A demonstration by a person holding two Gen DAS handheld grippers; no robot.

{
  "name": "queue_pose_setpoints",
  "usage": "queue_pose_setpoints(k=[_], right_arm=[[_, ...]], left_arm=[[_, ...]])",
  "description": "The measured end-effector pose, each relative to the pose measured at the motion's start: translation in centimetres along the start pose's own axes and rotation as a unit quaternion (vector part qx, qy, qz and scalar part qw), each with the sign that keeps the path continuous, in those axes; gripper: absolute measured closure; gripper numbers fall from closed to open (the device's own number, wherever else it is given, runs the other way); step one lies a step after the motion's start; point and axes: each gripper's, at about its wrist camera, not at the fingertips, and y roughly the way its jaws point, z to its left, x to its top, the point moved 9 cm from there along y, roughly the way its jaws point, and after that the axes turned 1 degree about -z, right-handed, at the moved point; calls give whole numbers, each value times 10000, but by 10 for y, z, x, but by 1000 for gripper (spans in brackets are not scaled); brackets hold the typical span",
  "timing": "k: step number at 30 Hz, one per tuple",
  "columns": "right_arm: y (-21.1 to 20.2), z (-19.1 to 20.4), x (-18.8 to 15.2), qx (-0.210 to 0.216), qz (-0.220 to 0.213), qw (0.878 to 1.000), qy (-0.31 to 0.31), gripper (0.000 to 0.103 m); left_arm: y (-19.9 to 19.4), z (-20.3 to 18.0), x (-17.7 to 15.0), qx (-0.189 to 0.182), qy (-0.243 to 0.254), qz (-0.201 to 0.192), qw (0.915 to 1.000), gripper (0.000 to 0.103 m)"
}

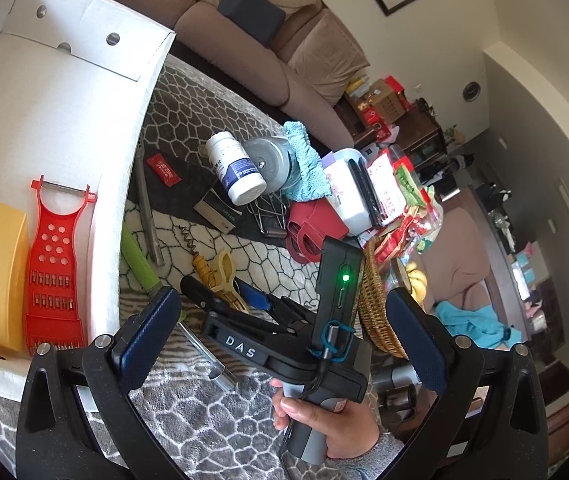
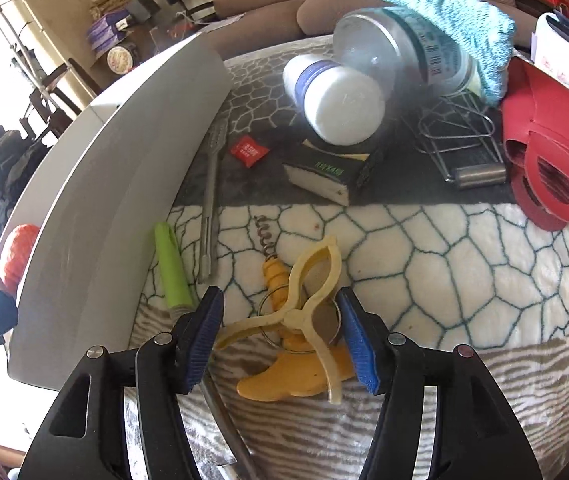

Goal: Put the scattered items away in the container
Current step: 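Grasp the yellow clothes-peg clip with the right gripper and lift it, then carry the yellow clip over the box and release it from the right gripper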

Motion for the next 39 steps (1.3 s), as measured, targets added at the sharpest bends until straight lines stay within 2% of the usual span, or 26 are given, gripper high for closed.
queue_pose_setpoints(k=[3, 6, 8, 12, 21, 27, 32, 35, 39], right_arm=[[1, 9, -4, -275, 9, 9989, -392, 28], [2, 11, -6, -420, -45, 9975, -561, 28], [-1, 8, -5, -387, -125, 9978, -515, 34], [-9, 4, -5, -267, -196, 9991, -275, 34], [-67, -9, 19, -43, -810, 9967, -1, 34], [-78, -5, 24, 80, -907, 9958, 7, 34], [-85, 29, 31, 329, -986, 9943, -256, 34], [-86, 70, 41, 532, -1064, 9913, -561, 34], [-71, 139, 61, 766, -941, 9880, -956, 34]], left_arm=[[-1, 0, 0, -25, -10, 5, 10000, 0], [-1, 0, 0, -10, 8, 15, 10000, 0], [-1, 0, -1, -8, 12, 18, 10000, 0], [-1, -1, -1, -28, -14, 13, 10000, 0], [-6, -4, 3, -31, 48, -85, 9999, 0], [-19, -1, 15, -26, 19, -272, 9996, 0], [-66, 28, 46, 385, -39, -813, 9959, 0], [-97, 56, 62, 655, -263, -1127, 9911, 0], [-124, 88, 72, 708, -607, -1340, 9866, 0]])
